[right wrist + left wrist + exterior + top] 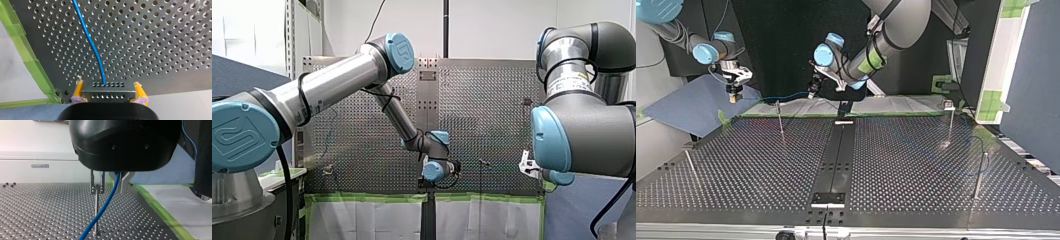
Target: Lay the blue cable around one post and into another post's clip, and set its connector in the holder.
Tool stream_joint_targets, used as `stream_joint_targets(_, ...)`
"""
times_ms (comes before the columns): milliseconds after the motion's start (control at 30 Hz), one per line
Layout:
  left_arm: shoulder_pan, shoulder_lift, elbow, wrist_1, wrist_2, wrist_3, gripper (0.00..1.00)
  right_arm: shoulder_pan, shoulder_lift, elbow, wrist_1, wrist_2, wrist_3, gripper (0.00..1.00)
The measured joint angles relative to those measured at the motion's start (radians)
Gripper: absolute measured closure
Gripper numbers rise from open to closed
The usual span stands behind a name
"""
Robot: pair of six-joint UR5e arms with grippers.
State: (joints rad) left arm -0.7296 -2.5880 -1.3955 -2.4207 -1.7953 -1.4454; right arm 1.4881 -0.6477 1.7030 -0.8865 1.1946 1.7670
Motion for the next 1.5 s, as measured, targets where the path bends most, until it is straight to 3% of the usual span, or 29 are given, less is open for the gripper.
stream_joint_targets(400,0.005,0.000,0.013,0.018,0.002,-0.030,0.98,0.005,0.004,-0.028,0.013,-0.001,-0.007,1.00)
stream_joint_targets(633,0.010,-0.001,0.021,0.018,0.015,-0.075,0.98,0.012,0.005,-0.037,0.004,-0.001,-0.003,1.00)
stream_joint_targets(1300,0.041,-0.010,0.055,-0.014,0.042,-0.151,0.98,0.021,0.020,-0.065,0.002,0.005,-0.001,1.00)
stream_joint_targets(1500,0.042,-0.010,0.056,-0.015,0.052,-0.173,0.98,0.026,0.020,-0.080,0.006,-0.009,-0.001,1.00)
